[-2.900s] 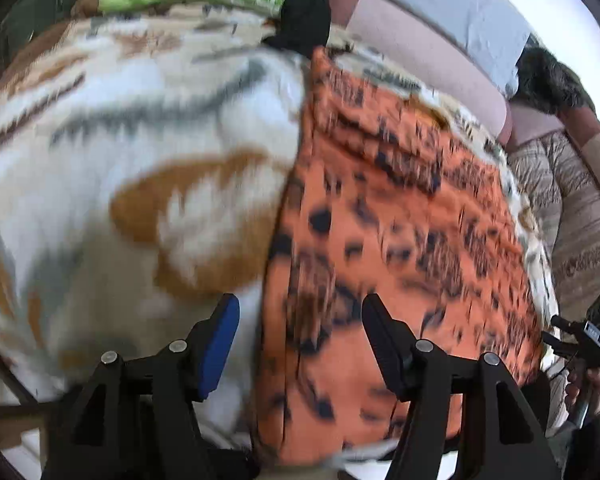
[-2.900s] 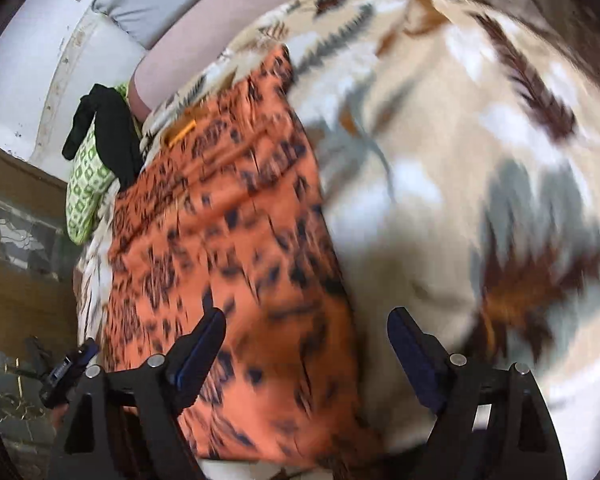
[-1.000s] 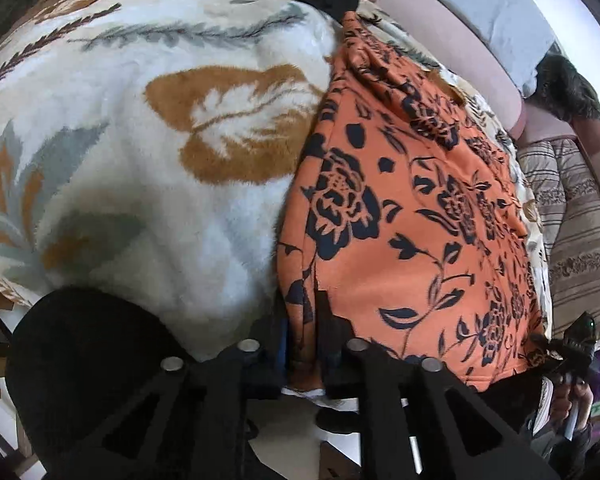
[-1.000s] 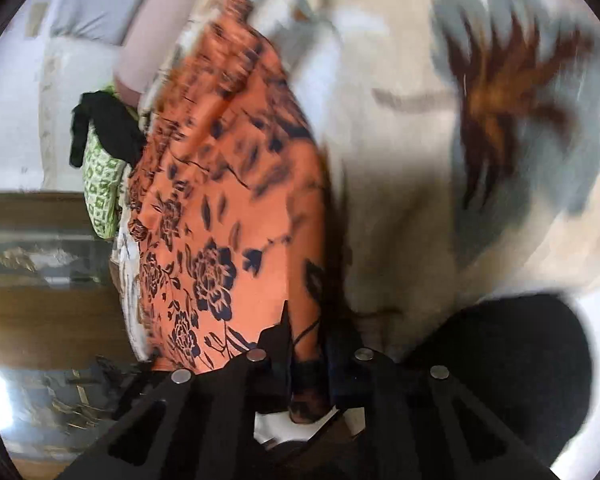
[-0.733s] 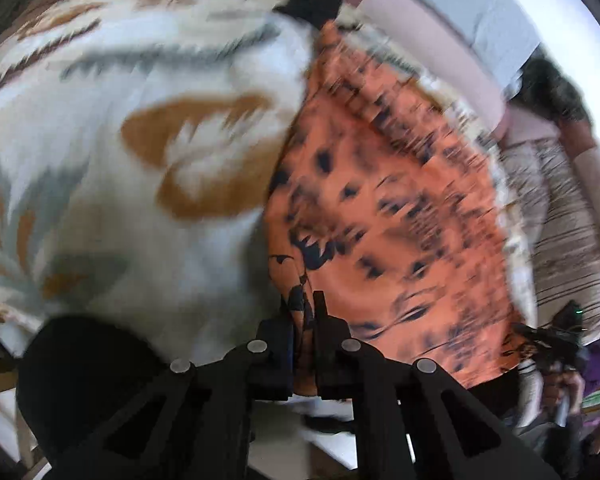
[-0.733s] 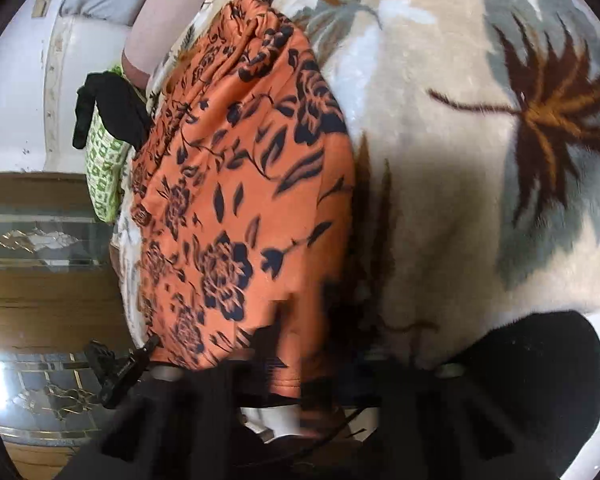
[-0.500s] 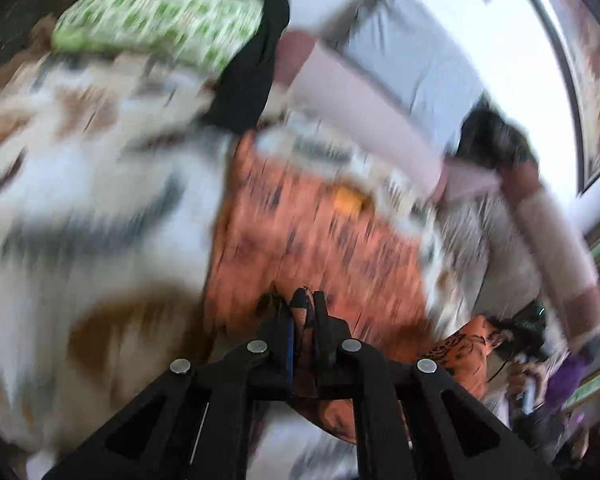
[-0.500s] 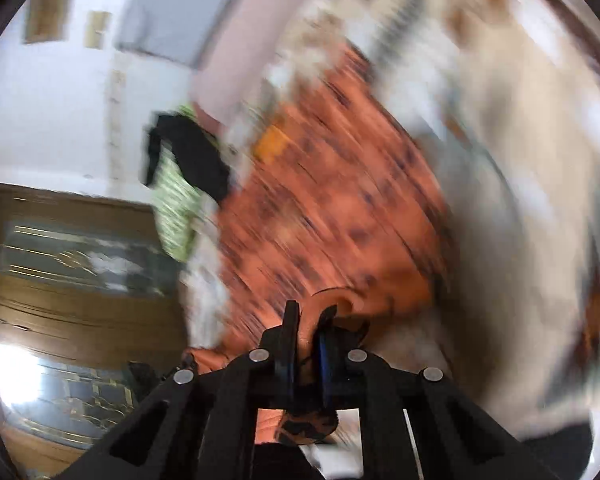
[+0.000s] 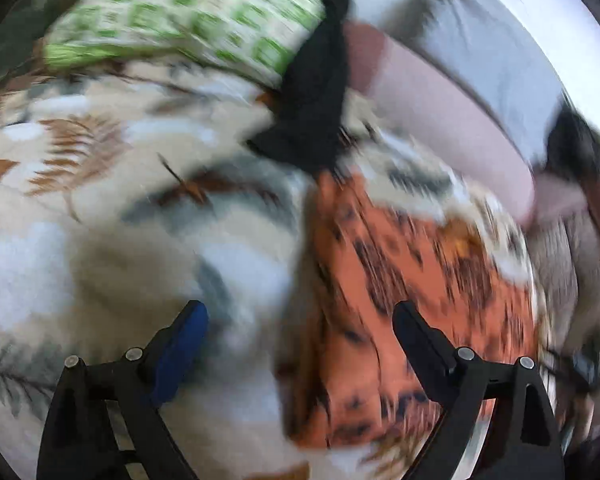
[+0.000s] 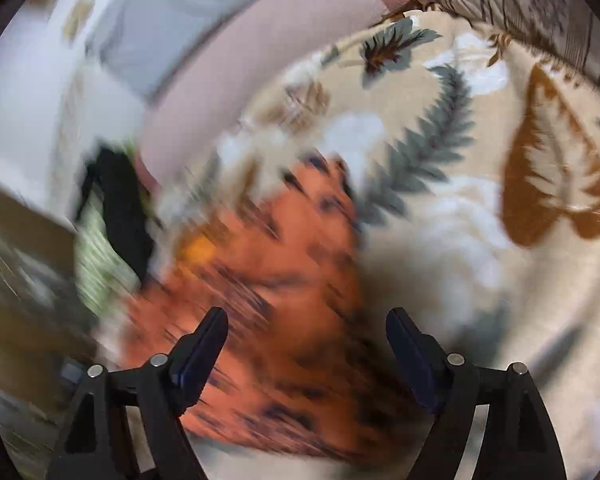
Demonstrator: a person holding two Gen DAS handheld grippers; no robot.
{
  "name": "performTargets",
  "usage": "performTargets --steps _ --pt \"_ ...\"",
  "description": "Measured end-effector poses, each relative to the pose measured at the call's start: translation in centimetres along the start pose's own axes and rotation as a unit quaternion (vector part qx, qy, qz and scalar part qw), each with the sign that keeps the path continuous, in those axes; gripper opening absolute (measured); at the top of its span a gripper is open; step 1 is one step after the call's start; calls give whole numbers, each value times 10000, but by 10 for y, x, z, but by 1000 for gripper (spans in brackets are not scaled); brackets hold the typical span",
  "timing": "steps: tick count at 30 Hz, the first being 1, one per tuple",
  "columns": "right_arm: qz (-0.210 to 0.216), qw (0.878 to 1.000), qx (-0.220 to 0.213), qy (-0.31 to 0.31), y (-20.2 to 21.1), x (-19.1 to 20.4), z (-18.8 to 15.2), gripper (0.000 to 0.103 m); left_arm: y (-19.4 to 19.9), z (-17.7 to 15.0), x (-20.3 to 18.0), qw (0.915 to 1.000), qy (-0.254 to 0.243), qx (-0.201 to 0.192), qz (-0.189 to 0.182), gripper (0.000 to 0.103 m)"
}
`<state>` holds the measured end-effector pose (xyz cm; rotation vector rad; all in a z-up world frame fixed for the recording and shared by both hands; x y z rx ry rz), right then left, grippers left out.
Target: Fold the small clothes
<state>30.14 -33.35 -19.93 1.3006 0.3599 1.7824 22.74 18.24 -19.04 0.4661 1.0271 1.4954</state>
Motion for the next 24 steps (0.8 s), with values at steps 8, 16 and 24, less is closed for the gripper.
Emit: performTargets --steps 8,16,24 --pt "219 9953 935 -143 -51 8 -14 37 -37 -23 -35 9927 -879 748 338 23" --pt "462 9972 550 219 8 66 2 19 59 -8 -67 9925 -1210 -30 168 11" --pt "166 9934 1090 321 63 25 -113 35 56 -135 -12 9912 -915 879 384 25"
Point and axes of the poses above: each gripper's, at about its wrist camera, not at the fingertips, and y roughly against the way its jaws point, x to its left, z to its top, the point moved 8 cm from there along -y, roughly the way its jaws point, and after that the axes turned 7 degrees about z, right-handed, at the moved point
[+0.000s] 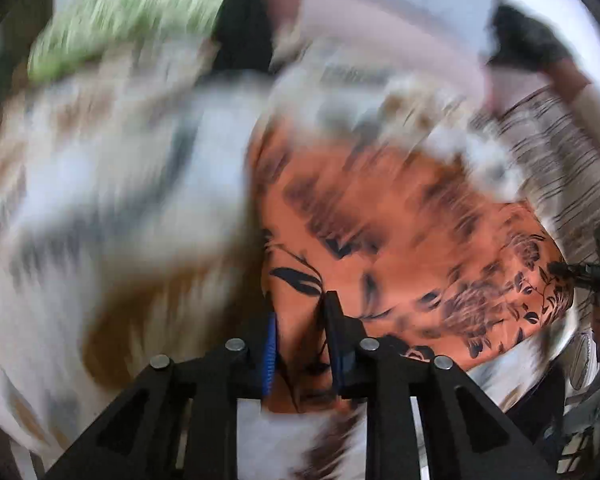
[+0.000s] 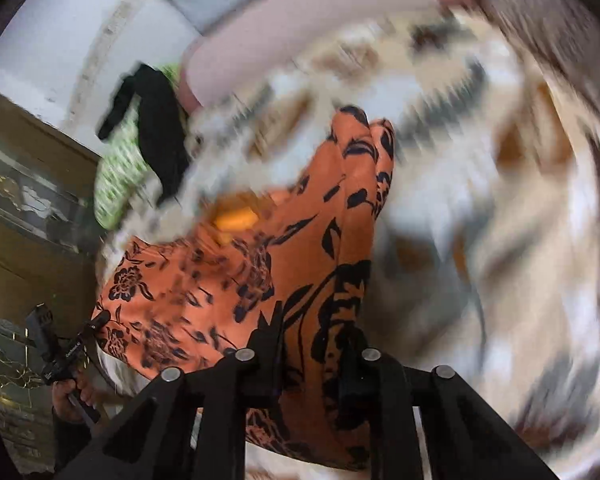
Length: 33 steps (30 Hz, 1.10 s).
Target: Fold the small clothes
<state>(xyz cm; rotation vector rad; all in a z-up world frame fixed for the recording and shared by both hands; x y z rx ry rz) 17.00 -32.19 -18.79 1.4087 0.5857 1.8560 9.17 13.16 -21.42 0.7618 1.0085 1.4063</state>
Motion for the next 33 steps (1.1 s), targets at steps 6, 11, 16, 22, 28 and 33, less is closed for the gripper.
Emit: performTargets --steps 6,11,16,22,28,33 --pt "22 9970 -617 -461 24 -32 -30 67 40 1 20 9969 401 -630 -226 48" --pt "213 9944 -880 -541 42 -22 -31 69 33 -16 3 9984 195 -421 -336 49" --pt "-370 9973 -392 -495 -2 -28 -62 64 8 -35 7 9999 104 -43 58 19" --pt "-476 9925 -923 -642 36 -33 -46 66 54 -9 -8 9964 -482 -669 217 39" --pt "-724 9914 -1069 225 25 -1 15 69 33 54 -17 9916 -847 -924 308 55" --pt "-1315 9849 -762 832 -8 2 49 69 1 97 -24 9893 -1073 -896 417 54"
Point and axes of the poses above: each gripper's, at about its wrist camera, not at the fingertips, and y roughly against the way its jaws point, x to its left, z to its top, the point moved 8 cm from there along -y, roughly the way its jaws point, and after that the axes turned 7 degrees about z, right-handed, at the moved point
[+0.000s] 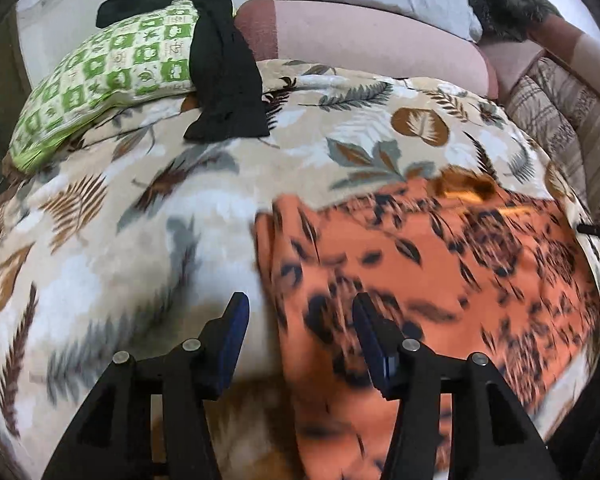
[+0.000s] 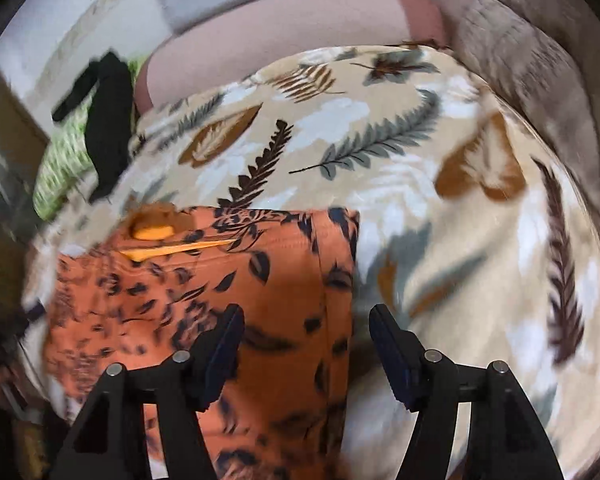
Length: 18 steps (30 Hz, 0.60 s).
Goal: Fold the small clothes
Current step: 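Grasp the blouse hem with the left tool and fold it toward the collar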
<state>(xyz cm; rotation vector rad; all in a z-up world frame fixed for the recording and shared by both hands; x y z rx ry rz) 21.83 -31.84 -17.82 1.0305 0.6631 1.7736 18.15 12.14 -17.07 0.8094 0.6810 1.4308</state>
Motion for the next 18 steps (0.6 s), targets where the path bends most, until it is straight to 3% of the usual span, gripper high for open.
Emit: performTargets --steps 6,11,12,13,14,15,16,18 --pt "2 9999 -24 -101 -13 -9 11 69 -32 23 -14 9994 -334 70 31 55" --pt "-108 9999 2 -11 -19 -11 20 69 -41 29 -13 9998 -205 14 -11 54" --pt "-163 9999 3 27 -22 -11 22 69 -43 29 -14 9998 -189 39 -21 51" --pt "-219 9997 15 82 -27 -10 25 69 -46 29 -14 9998 -182 57 -23 40" --pt "-286 9995 55 139 -34 -9 27 68 -48 29 -14 9998 -185 87 29 20" --pt "-325 9993 121 154 -39 -8 27 65 -51 29 -13 9997 -204 137 97 8" --pt "-361 9991 185 138 -43 -8 27 38 -52 30 -13 9996 -200 160 108 6" --pt "-508 9984 207 144 -43 -8 31 23 -44 34 -12 9997 -179 -28 137 5"
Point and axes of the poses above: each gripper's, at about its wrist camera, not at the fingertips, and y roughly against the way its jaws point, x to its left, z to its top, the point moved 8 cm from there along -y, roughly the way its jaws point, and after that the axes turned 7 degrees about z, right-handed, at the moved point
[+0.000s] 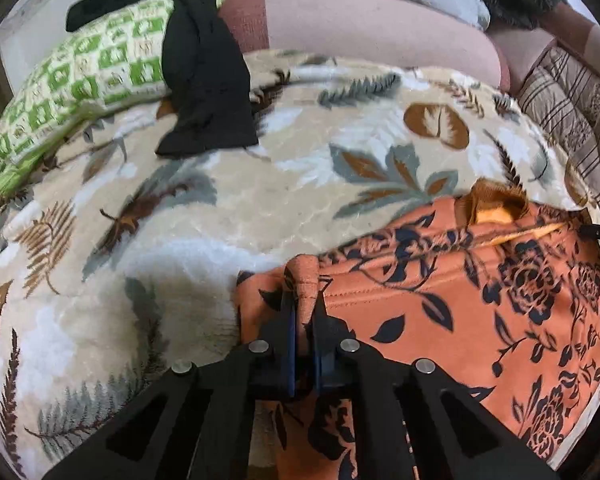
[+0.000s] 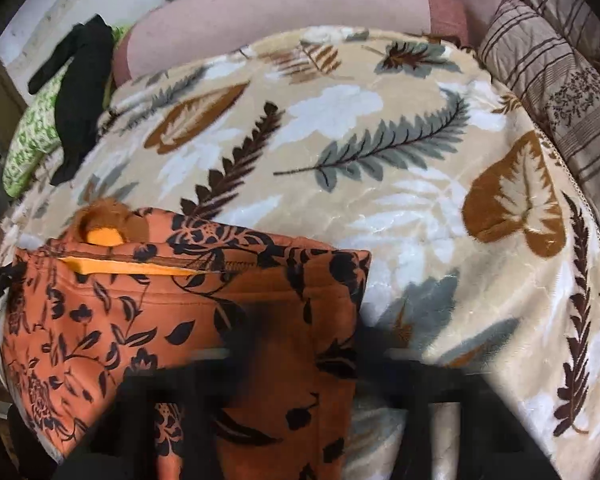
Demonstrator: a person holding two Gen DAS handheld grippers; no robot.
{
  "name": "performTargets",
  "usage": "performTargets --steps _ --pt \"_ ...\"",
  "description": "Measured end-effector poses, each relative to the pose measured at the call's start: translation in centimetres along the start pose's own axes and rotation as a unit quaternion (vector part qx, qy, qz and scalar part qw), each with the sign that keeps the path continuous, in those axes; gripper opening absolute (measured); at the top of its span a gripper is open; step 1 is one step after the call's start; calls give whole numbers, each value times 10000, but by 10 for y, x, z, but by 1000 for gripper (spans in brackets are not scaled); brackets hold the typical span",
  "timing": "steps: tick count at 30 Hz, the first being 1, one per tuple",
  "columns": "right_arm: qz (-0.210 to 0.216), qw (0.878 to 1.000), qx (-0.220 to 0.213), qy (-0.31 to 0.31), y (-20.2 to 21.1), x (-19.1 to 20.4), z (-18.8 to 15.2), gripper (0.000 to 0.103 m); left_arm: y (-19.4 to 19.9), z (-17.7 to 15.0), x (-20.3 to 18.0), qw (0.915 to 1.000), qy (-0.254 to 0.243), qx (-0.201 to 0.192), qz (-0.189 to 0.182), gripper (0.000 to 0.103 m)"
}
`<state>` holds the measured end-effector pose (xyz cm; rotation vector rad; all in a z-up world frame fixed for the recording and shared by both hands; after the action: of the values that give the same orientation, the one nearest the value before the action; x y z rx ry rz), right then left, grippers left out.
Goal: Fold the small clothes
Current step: 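Grasp the blouse hem with the left tool and fold it toward the collar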
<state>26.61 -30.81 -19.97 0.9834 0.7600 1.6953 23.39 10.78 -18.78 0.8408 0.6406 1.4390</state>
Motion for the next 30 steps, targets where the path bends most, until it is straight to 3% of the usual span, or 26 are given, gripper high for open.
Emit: performTargets --steps 1,3,5,7,9,10,12,15,16,18,21,22,24,26,28,30 --pt "-15 10000 -43 3 4 1 2 13 10 3 2 9997 12 -216 97 5" --pt "-101 9994 -331 63 21 3 9 9 29 6 11 9980 187 -587 165 5" --pt "-157 9977 -653 89 40 4 20 9 34 6 20 9967 392 -700 147 5" --pt "-167 9977 -656 21 37 0 26 9 15 1 29 9969 615 -482 117 5" --pt "-161 9979 -596 -190 17 -12 31 9 -15 -8 34 9965 841 -15 -5 6" --pt "61 9982 -391 -457 0 -20 28 12 -25 -11 34 9962 864 138 -16 10" --pt "436 9924 -104 -1148 -21 -35 16 13 -27 -11 32 9970 769 101 77 14" --pt "375 9924 -261 -1139 -10 -33 13 15 -21 -9 32 9981 591 44 157 19" --pt "230 9938 -236 -1060 -5 -32 13 19 -17 -8 33 9979 606 19 216 25" --pt "75 9947 -415 -934 15 -29 16 25 2 -3 39 9973 633 -151 326 26" --pt "361 9925 -760 -882 54 -8 12 38 42 -7 34 9971 473 -490 332 30" --pt "543 9918 -782 -858 65 3 7 55 55 -11 30 9968 421 -596 330 37" --pt "960 9896 -794 -721 85 29 -10 71 81 -21 17 9959 286 -820 240 49" --pt "1329 9870 -728 -539 93 50 -27 71 96 -36 3 9953 200 -934 161 54" --pt "1640 9840 -416 -565 81 61 -48 71 93 -53 -10 9968 121 -790 19 55" --pt "1370 9880 -87 -704 56 47 -65 71 71 -73 -15 9991 133 -393 83 54"
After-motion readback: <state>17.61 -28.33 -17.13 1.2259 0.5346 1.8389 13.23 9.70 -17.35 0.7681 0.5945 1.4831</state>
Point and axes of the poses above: each gripper's, at about its wrist camera, not at the fingertips, and y roughly against the way its jaws point, x to its left, z to its top, the point moved 8 cm from there along -y, roughly the way its jaws point, and after that the axes turned 7 degrees about z, right-handed, at the moved point
